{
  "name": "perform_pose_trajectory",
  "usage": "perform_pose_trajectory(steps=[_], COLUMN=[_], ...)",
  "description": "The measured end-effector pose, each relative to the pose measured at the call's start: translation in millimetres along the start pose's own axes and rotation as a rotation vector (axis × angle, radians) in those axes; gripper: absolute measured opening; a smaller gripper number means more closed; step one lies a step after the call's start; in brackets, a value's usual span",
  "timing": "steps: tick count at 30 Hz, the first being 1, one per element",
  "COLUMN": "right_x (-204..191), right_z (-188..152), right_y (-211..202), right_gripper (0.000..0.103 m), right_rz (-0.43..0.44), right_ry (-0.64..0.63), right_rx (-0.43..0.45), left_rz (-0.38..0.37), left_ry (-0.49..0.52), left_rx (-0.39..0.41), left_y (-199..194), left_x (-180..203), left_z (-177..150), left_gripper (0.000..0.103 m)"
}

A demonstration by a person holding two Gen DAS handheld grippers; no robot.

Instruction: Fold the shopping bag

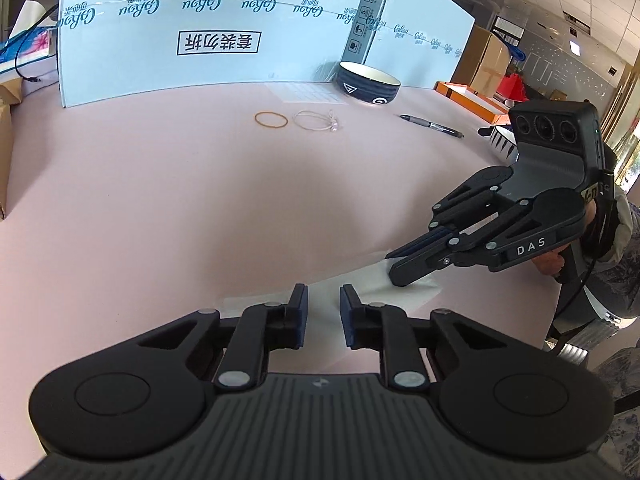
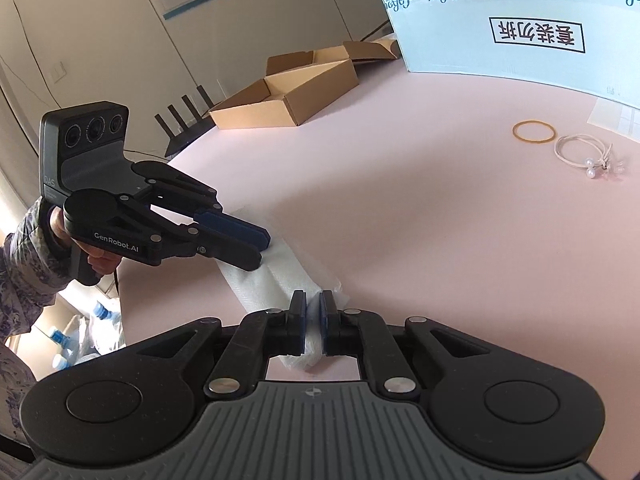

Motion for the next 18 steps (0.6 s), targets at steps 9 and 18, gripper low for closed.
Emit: perform_pose_trajectory(steps=[9, 18], right_x=[-24, -105], right_z=[-13, -64], right_y=[-7, -14], right_gripper=[0.027, 0.027], right_rz=[-0.258, -0.724], right_ry=[-0.141, -0.787], right_rx=[0.107, 0.154], left_rz=[0.019, -0.033], left_ry=[-0.023, -0.031], left_rx=[0.026, -0.012], left_y=[-5, -4], left_x=[-11, -22], left_z=[-14, -7], left_gripper=[0.016, 0.016])
Point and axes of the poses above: each gripper's, at about its wrist camera, not at the fingertips, and y roughly the way its jaws point, x to its right, z to its top, the point moved 1 cm from there along y, roughly the way its jaws point, and after that the axes turned 14 degrees about -x, right-handed, at the moved point
